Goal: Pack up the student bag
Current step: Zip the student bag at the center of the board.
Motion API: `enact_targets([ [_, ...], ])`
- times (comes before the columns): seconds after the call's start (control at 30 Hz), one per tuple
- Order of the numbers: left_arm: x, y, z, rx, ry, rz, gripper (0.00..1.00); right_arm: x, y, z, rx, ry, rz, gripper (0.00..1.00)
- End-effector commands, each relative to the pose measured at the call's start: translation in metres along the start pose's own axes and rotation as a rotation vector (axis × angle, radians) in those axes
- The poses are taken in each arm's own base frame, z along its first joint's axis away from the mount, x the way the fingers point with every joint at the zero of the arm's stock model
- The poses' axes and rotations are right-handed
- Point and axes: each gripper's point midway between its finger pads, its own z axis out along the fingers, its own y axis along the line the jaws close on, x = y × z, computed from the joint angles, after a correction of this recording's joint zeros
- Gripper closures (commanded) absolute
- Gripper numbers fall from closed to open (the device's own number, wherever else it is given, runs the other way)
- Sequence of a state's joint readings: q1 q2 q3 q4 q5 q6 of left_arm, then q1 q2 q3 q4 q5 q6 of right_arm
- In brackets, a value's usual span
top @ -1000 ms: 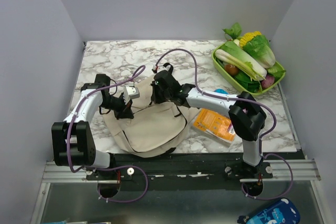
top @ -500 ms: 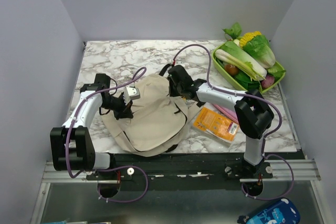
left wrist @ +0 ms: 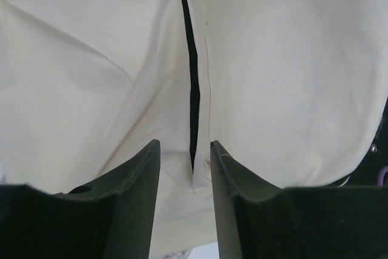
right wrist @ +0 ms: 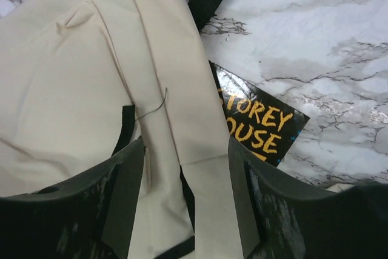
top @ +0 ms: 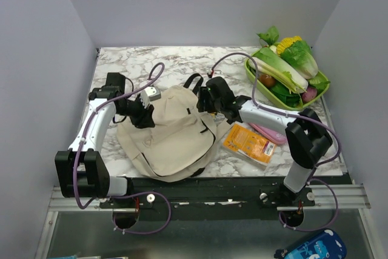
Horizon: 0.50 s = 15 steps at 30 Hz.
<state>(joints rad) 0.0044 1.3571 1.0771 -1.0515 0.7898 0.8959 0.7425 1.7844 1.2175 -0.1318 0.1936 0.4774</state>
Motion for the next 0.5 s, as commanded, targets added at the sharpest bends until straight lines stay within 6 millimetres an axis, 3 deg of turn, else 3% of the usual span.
enact_targets([
  [0.0, -0.049, -0.001, -0.004, -0.007, -0.089, -0.005, 0.51, -0.009, 0.012, -0.026, -0.093, -0.069, 0.017, 0.3],
  [0.13, -0.061, -0.007, 0.024, 0.034, -0.057, 0.002, 0.49, -0.003, 0.024, -0.049, -0.224, -0.11, -0.02, 0.29],
  [0.2, -0.067, -0.006, 0.044, 0.03, -0.032, 0.02, 0.48, 0.019, 0.032, -0.057, -0.303, -0.072, -0.073, 0.3],
  [0.23, -0.066, -0.003, 0.054, 0.037, -0.016, 0.008, 0.48, 0.019, 0.038, -0.064, -0.336, -0.086, -0.096, 0.31],
  [0.4, -0.075, 0.01, 0.086, 0.035, 0.045, -0.006, 0.46, 0.056, 0.048, -0.071, -0.41, -0.005, -0.19, 0.34],
  [0.47, -0.075, 0.015, 0.095, 0.034, 0.072, -0.007, 0.46, 0.067, 0.042, -0.068, -0.391, 0.026, -0.197, 0.35],
])
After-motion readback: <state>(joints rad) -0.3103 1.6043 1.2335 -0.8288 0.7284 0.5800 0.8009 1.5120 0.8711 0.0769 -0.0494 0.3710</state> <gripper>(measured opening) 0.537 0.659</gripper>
